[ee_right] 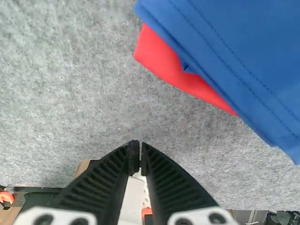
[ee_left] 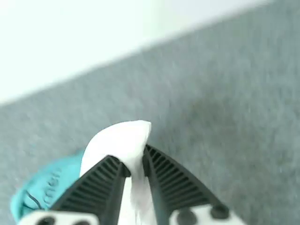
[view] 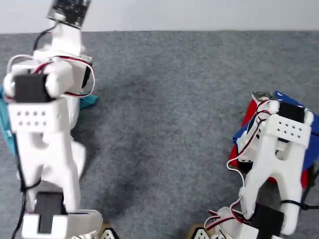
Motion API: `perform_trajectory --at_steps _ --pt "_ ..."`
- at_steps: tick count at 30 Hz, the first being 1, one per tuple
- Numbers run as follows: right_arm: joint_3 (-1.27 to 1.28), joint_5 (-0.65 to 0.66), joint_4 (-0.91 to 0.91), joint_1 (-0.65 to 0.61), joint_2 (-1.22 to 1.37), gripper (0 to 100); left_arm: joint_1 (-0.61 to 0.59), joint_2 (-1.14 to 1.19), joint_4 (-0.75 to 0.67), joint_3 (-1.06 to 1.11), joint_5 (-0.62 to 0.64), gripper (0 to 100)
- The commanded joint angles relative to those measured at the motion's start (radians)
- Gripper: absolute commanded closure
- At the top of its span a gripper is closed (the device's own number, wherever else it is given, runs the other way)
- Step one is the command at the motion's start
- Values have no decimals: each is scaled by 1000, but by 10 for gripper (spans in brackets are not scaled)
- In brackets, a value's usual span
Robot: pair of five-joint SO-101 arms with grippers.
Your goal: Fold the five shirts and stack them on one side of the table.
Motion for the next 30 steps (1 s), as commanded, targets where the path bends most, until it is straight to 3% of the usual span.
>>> perform_trajectory --at_steps 1,6,11,18,24,30 --pt "-8 -6 36 -8 -42 990 77 -103 -32 -45 6 987" --pt "-9 -8 38 -8 -42 990 261 -51 21 -44 11 987" --pt "-9 -6 38 -8 -42 990 397 117 -26 -44 25 987" --pt "-5 -6 38 -8 -42 990 428 316 -101 -64 69 977" --pt "-5 -6 38 -7 -42 990 428 278 61 -168 107 822" --pt "-5 -5 38 -7 -42 990 479 203 210 -177 72 813"
